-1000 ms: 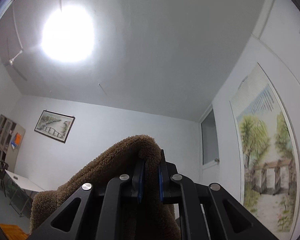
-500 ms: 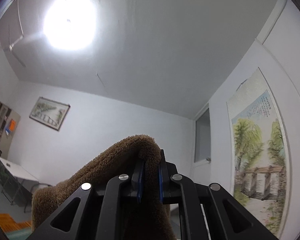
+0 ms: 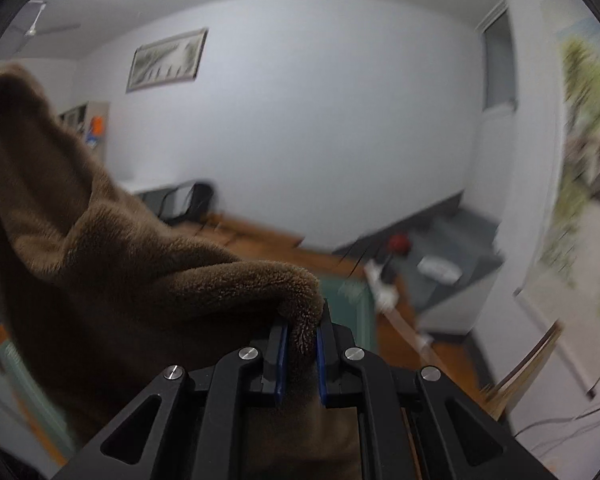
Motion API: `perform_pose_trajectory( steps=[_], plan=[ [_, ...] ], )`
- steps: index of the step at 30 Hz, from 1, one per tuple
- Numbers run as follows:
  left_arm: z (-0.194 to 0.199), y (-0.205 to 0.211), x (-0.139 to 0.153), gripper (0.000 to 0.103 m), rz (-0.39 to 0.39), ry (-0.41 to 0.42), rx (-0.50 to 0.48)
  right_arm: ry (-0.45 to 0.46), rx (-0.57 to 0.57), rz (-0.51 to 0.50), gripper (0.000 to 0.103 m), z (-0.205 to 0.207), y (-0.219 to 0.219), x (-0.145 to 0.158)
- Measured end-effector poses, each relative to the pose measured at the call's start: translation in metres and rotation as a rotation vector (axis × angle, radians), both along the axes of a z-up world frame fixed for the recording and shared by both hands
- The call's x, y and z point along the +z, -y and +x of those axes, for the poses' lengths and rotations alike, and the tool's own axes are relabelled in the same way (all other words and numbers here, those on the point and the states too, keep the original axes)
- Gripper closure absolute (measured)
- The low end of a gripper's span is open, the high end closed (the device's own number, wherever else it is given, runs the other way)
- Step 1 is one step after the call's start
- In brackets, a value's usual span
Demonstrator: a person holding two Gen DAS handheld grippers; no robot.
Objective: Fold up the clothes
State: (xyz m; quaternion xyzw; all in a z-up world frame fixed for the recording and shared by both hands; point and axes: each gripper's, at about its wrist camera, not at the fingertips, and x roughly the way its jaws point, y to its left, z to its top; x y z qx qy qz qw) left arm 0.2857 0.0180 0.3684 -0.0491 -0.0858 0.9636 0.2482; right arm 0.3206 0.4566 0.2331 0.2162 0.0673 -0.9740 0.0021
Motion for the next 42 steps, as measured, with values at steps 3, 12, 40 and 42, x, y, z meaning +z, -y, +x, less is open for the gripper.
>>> perform_pose_trajectory(
  steps=[3, 12, 40, 42],
  plan=[
    [-0.002, -0.002, -0.019, 0.089, -0.027, 0.085, 0.014, 0.137, 0.087, -0.027, 0.092, -0.004, 0.013, -0.043],
    [0.008, 0.002, -0.053, 0.089, -0.084, 0.217, 0.037, 0.361, 0.214, 0.068, 0.032, 0.007, 0.067, -0.14],
    [0.024, 0.05, -0.014, 0.088, 0.214, 0.088, -0.041, -0.464, -0.119, -0.018, 0.091, -0.003, 0.025, 0.105],
    [0.027, 0.047, -0.011, 0.088, 0.237, 0.066, -0.088, -0.644, -0.148, -0.002, 0.091, 0.016, 0.026, 0.157]
  ],
)
